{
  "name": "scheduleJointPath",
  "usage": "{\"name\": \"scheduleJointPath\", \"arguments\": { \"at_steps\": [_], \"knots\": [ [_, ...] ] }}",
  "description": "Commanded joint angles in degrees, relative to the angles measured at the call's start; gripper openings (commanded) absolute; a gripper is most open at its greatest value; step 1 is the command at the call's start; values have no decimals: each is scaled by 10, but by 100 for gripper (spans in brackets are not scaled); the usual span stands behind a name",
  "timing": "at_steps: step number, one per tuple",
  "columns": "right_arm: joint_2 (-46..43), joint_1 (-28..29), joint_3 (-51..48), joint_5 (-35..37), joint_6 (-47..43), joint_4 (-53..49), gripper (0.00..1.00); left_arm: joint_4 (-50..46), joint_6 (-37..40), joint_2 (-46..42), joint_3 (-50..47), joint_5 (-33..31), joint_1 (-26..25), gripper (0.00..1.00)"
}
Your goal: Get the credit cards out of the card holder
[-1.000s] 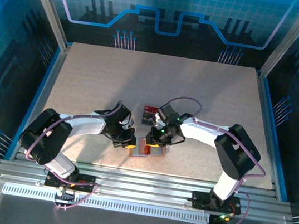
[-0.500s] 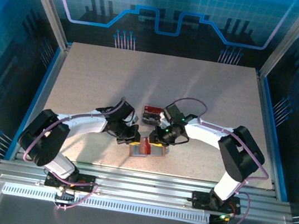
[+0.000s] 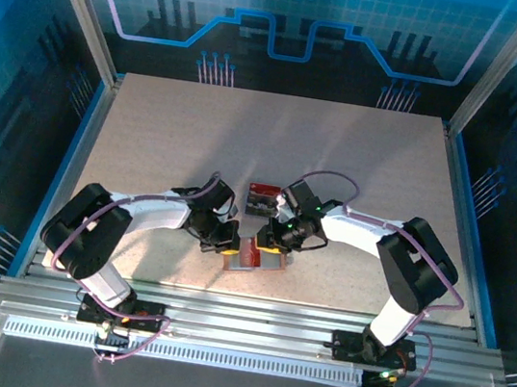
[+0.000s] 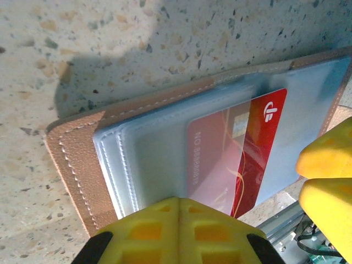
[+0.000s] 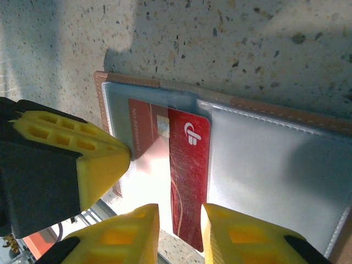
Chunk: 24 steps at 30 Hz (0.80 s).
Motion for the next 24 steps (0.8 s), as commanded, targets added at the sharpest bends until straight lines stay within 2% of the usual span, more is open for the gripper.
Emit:
{"name": "scheduleJointPath", "arguments": {
  "at_steps": [1, 24],
  "knots": [
    [14, -8, -7, -16, 5, 10, 27, -27, 17, 0, -15, -13, -5, 0],
    [28, -11, -22, -41, 5, 35, 25, -28, 12, 3, -9, -10, -5, 0]
  ]
}}
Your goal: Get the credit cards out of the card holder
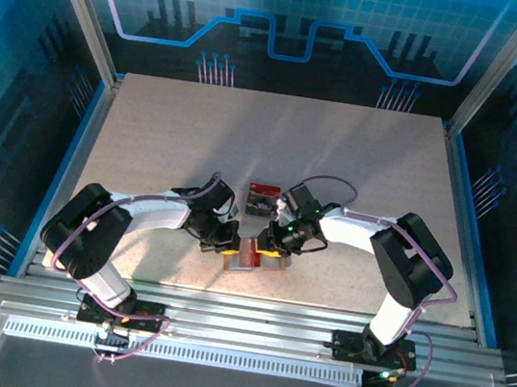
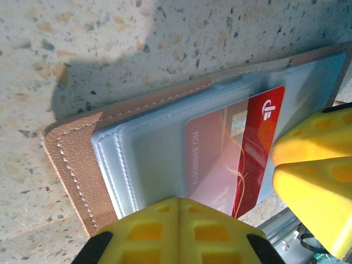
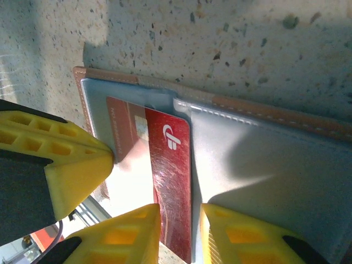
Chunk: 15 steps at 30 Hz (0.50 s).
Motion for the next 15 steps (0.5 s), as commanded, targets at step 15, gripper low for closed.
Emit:
{"name": "scheduleJointPath", "arguments": {
  "at_steps": [15],
  "knots": [
    [20, -4, 3, -28, 3, 3, 25, -34, 7, -5, -12, -12, -4, 0]
  ]
}}
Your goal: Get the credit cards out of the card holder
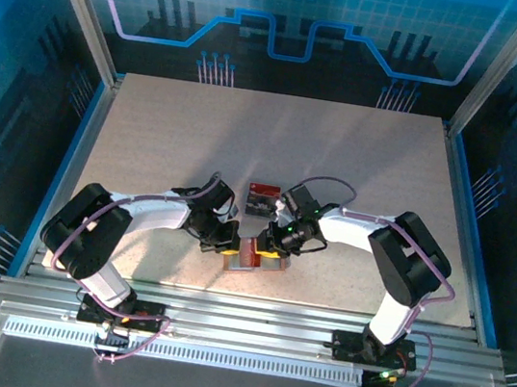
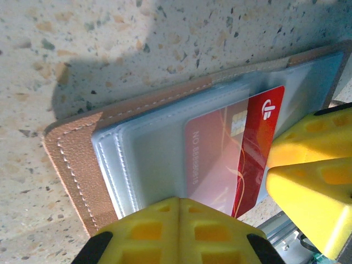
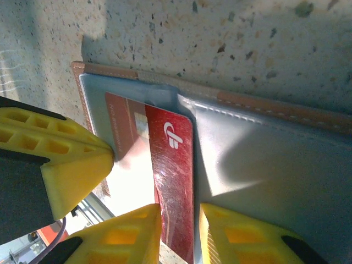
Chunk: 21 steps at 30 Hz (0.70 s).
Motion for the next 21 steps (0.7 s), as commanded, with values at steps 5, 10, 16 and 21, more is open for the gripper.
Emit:
{"name": "scheduleJointPath", "arguments": {
  "at_steps": [5, 10, 16, 21],
  "knots": [
    [18, -3, 3, -16, 4, 5, 25, -34, 5, -10, -16, -15, -5, 0],
    [19, -2, 2, -22, 5, 7, 25, -27, 1, -10, -19, -13, -4, 0],
    [16, -2, 1, -24, 5, 9, 25, -27, 2, -10, -19, -12, -5, 0],
    [16, -1, 2, -30, 6, 11, 25, -22, -1, -10, -21, -13, -4, 0]
  ]
}}
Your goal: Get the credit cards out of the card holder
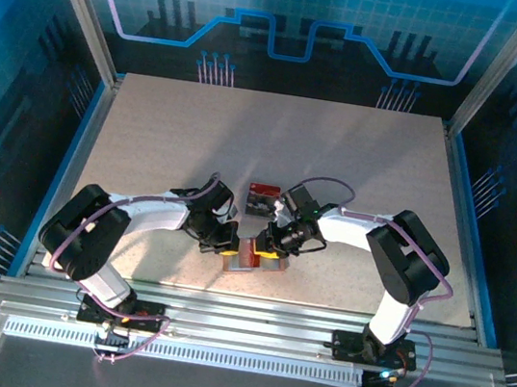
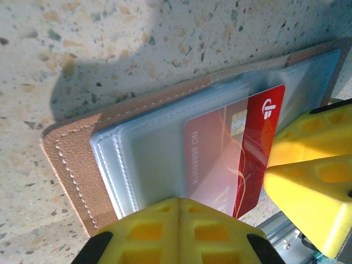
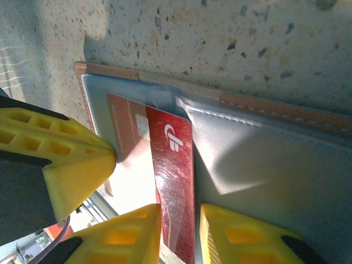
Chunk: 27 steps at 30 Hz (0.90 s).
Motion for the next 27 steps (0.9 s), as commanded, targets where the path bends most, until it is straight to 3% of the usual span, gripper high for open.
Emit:
{"name": "scheduleJointPath", "arguments": {
  "at_steps": [1, 27],
  "knots": [
    [9, -1, 4, -15, 4, 1, 25, -22, -2, -3, -14, -13, -5, 0],
    [-8, -1, -31, -34, 23, 51, 18, -27, 2, -2, -14, -14, -4, 0]
  ]
}}
